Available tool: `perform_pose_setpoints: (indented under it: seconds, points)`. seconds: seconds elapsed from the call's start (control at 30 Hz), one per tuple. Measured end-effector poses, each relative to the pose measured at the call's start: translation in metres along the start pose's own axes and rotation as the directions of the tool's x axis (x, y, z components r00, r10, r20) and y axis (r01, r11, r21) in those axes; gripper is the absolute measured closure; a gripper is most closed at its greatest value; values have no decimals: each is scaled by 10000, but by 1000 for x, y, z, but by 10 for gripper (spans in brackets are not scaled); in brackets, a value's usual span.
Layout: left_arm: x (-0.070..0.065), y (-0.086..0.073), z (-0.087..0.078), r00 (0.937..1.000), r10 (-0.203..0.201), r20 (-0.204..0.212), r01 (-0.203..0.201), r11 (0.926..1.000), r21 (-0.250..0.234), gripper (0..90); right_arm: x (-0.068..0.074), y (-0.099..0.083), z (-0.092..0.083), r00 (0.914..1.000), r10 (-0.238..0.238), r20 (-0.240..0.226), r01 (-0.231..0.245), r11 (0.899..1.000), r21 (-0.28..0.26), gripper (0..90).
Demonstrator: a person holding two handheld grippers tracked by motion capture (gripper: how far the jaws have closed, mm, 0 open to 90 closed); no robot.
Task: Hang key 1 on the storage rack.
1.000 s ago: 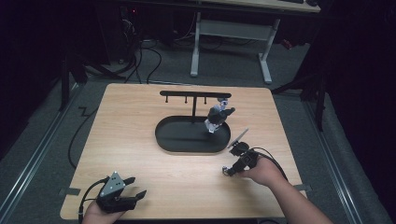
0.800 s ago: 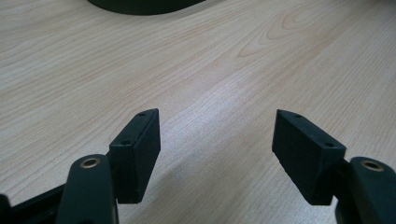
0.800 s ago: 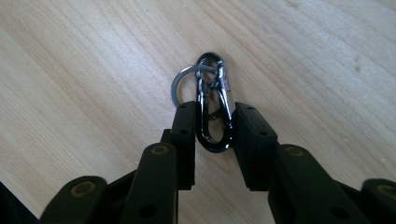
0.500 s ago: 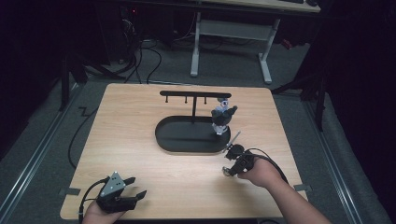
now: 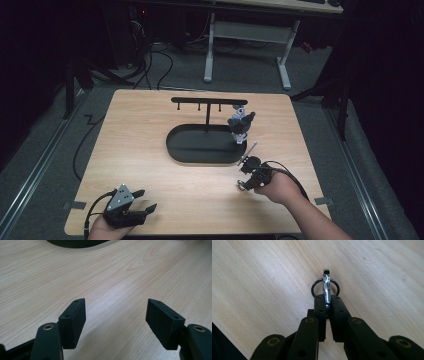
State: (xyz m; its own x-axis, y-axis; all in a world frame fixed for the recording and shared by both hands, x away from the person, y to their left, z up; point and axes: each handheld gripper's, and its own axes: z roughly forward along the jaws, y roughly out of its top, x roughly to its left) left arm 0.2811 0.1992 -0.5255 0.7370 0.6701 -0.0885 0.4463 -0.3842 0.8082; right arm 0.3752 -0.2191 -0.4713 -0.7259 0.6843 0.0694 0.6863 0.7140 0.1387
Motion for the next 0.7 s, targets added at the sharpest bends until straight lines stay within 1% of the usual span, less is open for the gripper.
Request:
perform_pose_setpoints:
  seconds: [0.07, 0.1, 0.17, 0.2, 0.23, 0.33, 0.43, 0.47, 0.5, 0.57, 0.6, 0.67, 0.7]
  points:
    - [0, 0, -1, 10000, -8, -11, 8, 10000, -18, 331, -1, -2, -6, 10000, 25, 48, -25, 9999, -114, 850]
    - [0, 0, -1, 10000, 26, -11, -26, 10000, -5, 331, -2, -3, -11, 9999, 150, 87, -148, 9997, -176, 850]
    - [0, 0, -1, 10000, 48, -39, -48, 10000, -20, 331, -2, -4, -18, 9996, 183, 202, -177, 9994, -291, 851]
    - [0, 0, -1, 10000, 54, -48, -54, 10000, -29, 331, -1, -5, -24, 9992, 325, 221, -317, 9989, -334, 850]
    - [0, 1, -1, 10000, 46, -53, -46, 10000, -44, 331, -2, -5, -27, 9992, 268, 292, -255, 9987, -450, 850]
    - [-1, 1, -1, 10000, 26, -90, -27, 9999, -103, 331, -2, -7, -39, 9988, 320, 376, -294, 9972, -682, 850]
    - [0, 1, -2, 9999, -35, -151, 32, 9998, -196, 331, -2, -7, -49, 9978, 467, 479, -427, 9958, -810, 850]
    - [1, 2, -2, 9999, -66, -155, 62, 9997, -246, 331, -2, -6, -51, 9974, 502, 512, -457, 9953, -852, 850]
    - [1, 2, -2, 9998, -81, -163, 77, 9996, -273, 331, -4, -6, -54, 9976, 436, 530, -389, 9954, -877, 850]
    - [1, 2, -3, 9999, -58, -161, 55, 9997, -240, 331, -5, -5, -57, 9960, 623, 646, -562, 9942, -920, 850]
    - [1, 3, -2, 9999, -50, -152, 46, 9997, -238, 331, -6, -5, -59, 9965, 560, 627, -500, 9943, -938, 850]
    - [1, 3, -2, 9999, -38, -155, 34, 9996, -265, 331, -6, -3, -62, 9953, 712, 653, -648, 9933, -955, 850]
    - [1, 4, -2, 9999, -41, -152, 37, 9996, -293, 331, -6, -3, -63, 9953, 689, 684, -621, 9934, -969, 850]
